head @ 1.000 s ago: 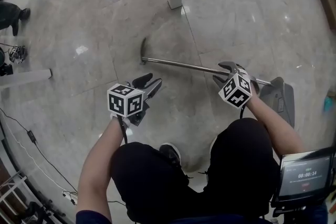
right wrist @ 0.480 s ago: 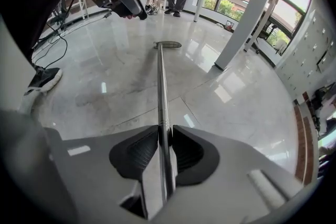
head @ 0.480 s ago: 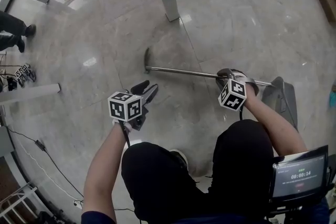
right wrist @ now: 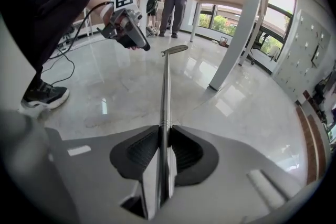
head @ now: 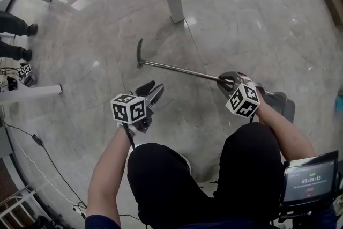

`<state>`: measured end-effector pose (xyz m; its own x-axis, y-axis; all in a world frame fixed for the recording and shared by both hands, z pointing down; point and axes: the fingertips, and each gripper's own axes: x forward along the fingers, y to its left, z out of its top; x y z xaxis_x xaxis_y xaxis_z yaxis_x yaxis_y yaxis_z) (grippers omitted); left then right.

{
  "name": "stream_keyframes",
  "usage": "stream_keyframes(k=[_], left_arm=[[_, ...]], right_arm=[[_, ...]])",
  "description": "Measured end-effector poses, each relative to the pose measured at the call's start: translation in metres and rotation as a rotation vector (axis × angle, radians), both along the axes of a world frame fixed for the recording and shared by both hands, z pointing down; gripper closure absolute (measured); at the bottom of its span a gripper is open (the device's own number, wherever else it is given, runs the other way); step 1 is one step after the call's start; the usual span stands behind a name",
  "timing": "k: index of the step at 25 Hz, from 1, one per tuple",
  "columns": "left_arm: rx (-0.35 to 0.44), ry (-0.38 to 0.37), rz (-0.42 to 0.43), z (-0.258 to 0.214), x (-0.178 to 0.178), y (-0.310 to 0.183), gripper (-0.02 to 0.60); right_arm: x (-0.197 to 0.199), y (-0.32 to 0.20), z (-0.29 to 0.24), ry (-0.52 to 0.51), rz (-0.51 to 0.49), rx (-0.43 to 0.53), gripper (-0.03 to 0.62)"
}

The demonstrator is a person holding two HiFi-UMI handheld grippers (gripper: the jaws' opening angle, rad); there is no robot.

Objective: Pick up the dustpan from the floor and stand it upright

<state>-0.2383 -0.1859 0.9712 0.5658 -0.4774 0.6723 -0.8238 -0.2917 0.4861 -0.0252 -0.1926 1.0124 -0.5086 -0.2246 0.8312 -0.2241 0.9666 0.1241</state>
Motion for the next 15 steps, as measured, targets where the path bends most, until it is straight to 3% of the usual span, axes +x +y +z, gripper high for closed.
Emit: stream_keyframes(k=[7,11,15], left_arm=[[0.033,0.074,-0.090,-0.016,-0.012,-0.031,0.405],[0.058,0.114,-0.137,-0.023,-0.012,-0.042,0.357],[0.108,0.217,-0.179,-0.043,-0.011,-0.054,0.350]], right_arm=[[-0.010,0.001,-0.025,-0.088,-0.024,0.018,0.508],[-0.015,-0.003,-0.039,-0.122,-0.028,0.041,0.509],[-0.019,-0.010,-0.054,-0.163,-0.015,0.053,0.508]])
